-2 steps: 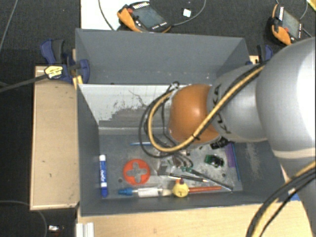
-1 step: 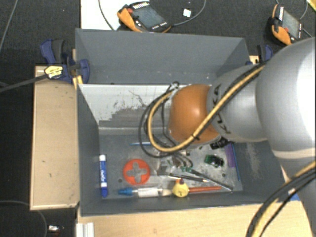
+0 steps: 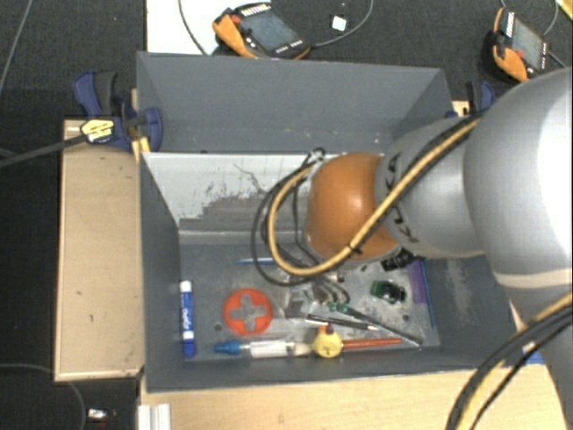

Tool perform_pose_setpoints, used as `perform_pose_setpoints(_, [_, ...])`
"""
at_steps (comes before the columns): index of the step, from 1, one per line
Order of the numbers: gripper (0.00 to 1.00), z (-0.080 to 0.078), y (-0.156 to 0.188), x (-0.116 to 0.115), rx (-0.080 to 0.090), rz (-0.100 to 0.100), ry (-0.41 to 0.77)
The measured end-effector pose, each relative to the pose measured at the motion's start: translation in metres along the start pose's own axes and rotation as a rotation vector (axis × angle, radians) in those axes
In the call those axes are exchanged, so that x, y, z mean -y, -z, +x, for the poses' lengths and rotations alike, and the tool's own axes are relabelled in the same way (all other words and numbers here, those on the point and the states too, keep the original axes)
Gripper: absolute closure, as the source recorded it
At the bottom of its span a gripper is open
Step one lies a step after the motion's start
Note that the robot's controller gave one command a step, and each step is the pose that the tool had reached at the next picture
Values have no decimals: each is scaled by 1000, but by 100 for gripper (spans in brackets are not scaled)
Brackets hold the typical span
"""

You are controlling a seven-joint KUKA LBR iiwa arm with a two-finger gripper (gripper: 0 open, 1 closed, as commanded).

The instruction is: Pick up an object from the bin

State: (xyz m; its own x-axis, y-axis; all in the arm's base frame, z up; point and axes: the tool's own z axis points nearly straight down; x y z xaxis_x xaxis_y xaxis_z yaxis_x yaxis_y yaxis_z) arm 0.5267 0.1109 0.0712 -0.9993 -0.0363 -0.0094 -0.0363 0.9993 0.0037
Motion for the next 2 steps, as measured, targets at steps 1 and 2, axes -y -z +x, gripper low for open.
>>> perform_pose_setpoints(1, [100, 0, 1, 0, 1, -1, -3])
perform_pose_setpoints(2, [100, -1, 10, 0, 5, -2, -6])
